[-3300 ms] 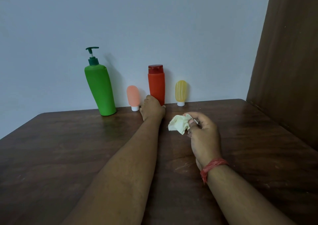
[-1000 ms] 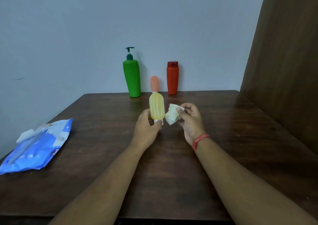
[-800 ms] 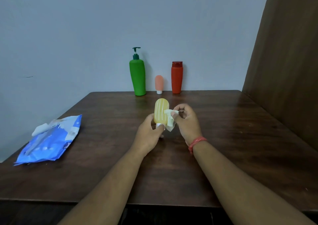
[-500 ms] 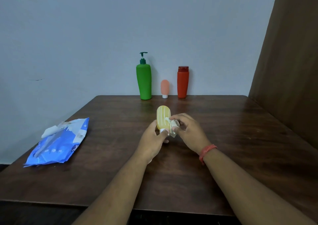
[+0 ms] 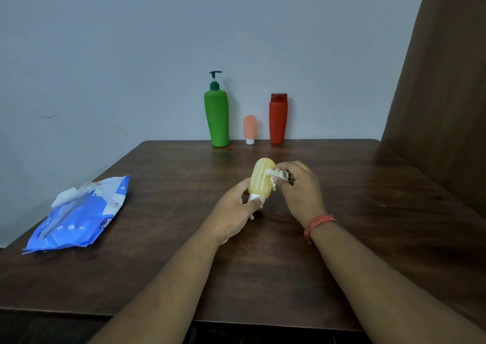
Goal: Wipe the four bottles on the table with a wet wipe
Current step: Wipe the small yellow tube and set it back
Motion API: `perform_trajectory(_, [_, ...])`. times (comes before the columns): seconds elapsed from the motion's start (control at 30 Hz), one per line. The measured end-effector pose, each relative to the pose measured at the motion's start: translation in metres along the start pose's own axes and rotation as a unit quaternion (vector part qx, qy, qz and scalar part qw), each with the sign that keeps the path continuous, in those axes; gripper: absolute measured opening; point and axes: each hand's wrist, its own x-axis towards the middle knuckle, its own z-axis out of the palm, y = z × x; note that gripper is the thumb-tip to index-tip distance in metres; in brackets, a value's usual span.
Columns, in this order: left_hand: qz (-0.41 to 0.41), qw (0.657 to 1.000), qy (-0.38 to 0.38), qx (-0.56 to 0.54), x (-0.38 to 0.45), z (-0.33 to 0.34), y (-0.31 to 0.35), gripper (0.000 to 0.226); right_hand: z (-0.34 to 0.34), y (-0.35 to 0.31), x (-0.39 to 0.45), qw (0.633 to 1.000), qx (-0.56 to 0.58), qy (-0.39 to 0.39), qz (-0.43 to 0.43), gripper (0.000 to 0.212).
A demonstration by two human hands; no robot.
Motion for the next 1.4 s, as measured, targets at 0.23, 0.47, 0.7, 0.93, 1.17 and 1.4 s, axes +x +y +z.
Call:
perform_trajectory(0.23, [-0.006, 1.000, 0.012, -0.022, -0.002, -0.004, -0.001, 0.037, 0.008, -0.003, -0.006, 0.995, -0.034, -0.062, -0.076, 0.015])
perform_trajectory(0.47, [-0.005, 0.999, -0.031, 0.038, -0.003, -0.002, 0.003, 0.045, -0.007, 0.001, 0.000, 0.999, 0.004, 0.026, 0.036, 0.006])
perform_trajectory(0.7, [-0.018, 0.997, 0.016, -0.074, 0.002, -0.006, -0.004, 0.037, 0.007, -0.003, -0.008, 0.989, -0.033, -0.097, -0.111, 0.021])
perform_trajectory(0.93, [-0.010, 0.997, 0.011, -0.072, 0.002, -0.006, -0.003, 0.042, 0.004, -0.004, -0.009, 0.979, -0.039, -0.139, -0.144, 0.019])
perform_trajectory(1.17, [-0.013, 0.999, 0.004, -0.039, 0.002, -0.003, -0.002, 0.038, 0.000, 0.004, 0.000, 0.996, -0.050, -0.005, -0.075, 0.014])
perform_trajectory(1.4, [-0.019, 0.995, 0.060, -0.075, 0.003, -0.003, -0.001, 0.022, 0.008, 0.001, -0.004, 0.989, -0.058, -0.071, -0.118, 0.012])
